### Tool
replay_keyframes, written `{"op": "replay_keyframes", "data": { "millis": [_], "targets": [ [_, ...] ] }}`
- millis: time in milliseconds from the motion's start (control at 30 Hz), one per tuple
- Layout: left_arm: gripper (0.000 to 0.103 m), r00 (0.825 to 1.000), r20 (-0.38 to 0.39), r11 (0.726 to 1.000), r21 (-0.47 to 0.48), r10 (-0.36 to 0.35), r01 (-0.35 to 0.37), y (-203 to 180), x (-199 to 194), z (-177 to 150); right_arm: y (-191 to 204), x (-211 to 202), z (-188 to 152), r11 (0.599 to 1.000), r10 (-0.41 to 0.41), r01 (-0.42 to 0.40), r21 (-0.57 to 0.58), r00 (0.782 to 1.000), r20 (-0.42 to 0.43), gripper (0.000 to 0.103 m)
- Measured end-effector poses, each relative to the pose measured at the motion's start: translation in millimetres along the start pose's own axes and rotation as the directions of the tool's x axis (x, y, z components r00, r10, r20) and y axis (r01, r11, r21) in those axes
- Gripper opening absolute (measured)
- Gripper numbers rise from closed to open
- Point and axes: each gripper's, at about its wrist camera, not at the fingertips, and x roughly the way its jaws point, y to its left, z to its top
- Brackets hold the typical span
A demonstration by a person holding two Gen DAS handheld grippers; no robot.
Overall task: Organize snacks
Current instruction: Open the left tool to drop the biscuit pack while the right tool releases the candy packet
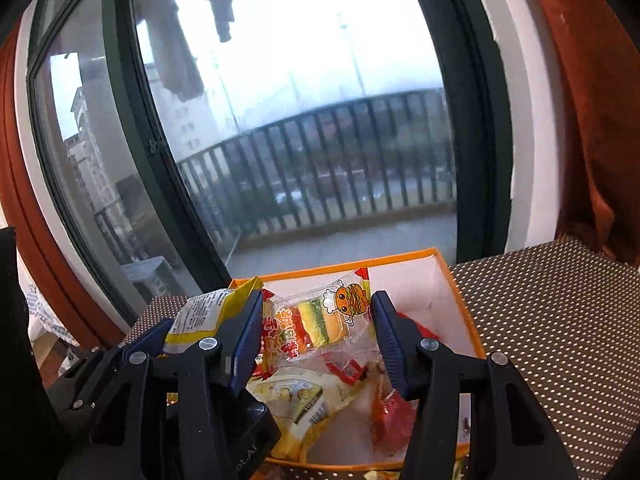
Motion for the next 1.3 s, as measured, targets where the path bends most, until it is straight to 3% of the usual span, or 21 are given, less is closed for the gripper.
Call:
{"op": "replay_keyframes", "data": {
  "millis": [267, 533, 733, 933, 1033, 1100, 1300],
  "targets": [
    [0.073, 0.991, -0.129, 0.999, -0.014, 0.036, -0.038, 14, 51, -4, -4, 55, -6, 0.999, -0.046, 0.046, 0.004, 0.995, -0.089, 0.057],
    [0.085, 0.960, -0.273, 0.997, -0.050, -0.068, 0.056, 28, 91, -8, -3, 87, -9, 0.998, -0.060, 0.057, -0.026, 0.988, -0.143, 0.057],
    [0.086, 0.960, -0.277, 0.997, -0.064, -0.054, 0.037, 38, 93, -2, 6, 116, -4, 0.998, -0.039, 0.029, -0.051, 0.977, -0.212, 0.057],
    [0.086, 0.974, -0.226, 0.997, -0.070, -0.033, 0.018, 49, 91, -2, 18, 133, -3, 0.995, -0.028, -0.001, -0.098, 0.957, -0.289, 0.060],
    [0.086, 0.973, -0.226, 0.996, -0.078, -0.049, 0.032, 50, 92, -3, 21, 132, -4, 0.992, -0.047, 0.011, -0.123, 0.955, -0.292, 0.067],
    [0.086, 0.974, -0.223, 0.997, -0.077, -0.047, 0.030, 49, 92, -4, 23, 132, -4, 0.992, -0.045, 0.008, -0.122, 0.952, -0.302, 0.078],
    [0.087, 0.973, -0.226, 0.998, -0.051, -0.039, 0.029, 43, 89, -10, 21, 130, -12, 0.994, -0.028, -0.009, -0.112, 0.944, -0.328, 0.084]
  ]
}}
